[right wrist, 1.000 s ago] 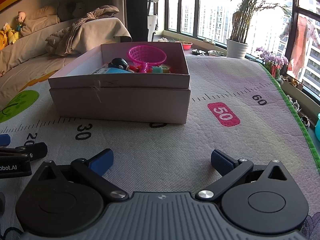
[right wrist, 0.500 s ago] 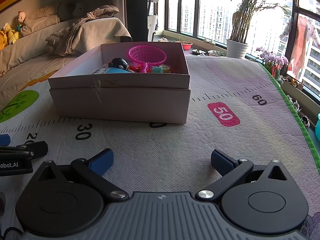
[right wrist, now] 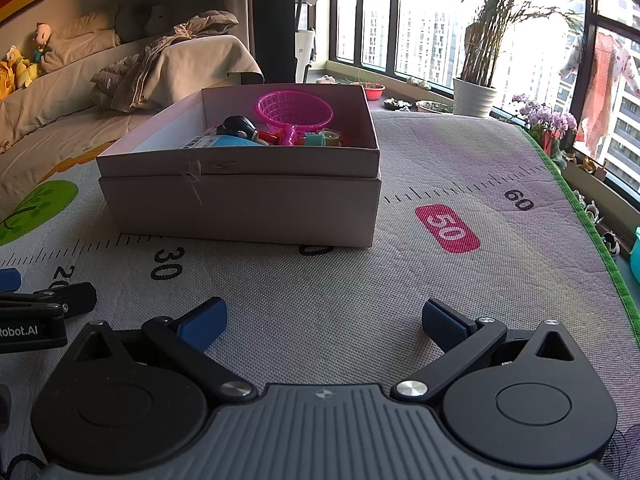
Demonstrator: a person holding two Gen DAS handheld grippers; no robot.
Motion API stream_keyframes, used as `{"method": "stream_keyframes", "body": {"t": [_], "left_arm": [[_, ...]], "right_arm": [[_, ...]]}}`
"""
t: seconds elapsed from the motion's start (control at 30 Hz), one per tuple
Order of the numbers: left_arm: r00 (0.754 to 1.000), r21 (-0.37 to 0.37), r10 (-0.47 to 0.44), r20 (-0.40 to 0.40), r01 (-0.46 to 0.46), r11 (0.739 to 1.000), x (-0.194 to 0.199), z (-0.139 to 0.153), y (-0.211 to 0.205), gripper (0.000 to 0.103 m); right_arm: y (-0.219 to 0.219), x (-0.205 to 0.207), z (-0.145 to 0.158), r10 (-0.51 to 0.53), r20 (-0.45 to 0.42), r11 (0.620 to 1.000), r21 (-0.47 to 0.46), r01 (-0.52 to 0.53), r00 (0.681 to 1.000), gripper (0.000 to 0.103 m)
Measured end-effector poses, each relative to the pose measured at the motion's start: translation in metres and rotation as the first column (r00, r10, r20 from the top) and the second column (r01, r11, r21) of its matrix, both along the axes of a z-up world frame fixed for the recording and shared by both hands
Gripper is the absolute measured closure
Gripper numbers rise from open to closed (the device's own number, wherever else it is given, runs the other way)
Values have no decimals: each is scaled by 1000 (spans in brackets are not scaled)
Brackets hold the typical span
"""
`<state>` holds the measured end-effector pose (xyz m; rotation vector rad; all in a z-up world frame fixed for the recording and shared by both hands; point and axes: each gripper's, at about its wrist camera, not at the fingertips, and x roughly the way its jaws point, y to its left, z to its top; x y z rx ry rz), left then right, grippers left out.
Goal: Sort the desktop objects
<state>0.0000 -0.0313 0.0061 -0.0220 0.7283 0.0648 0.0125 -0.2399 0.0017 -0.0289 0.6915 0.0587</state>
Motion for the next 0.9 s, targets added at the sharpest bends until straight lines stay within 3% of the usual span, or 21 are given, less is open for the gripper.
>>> {"method": "stream_keyframes", "body": {"t": [0.9], "left_arm": [[1000,4,-24,-8,24,1000,2,1,1,0]], "right_arm": [[0,-1,0,0,0,1000,1,0,1000,0]]}}
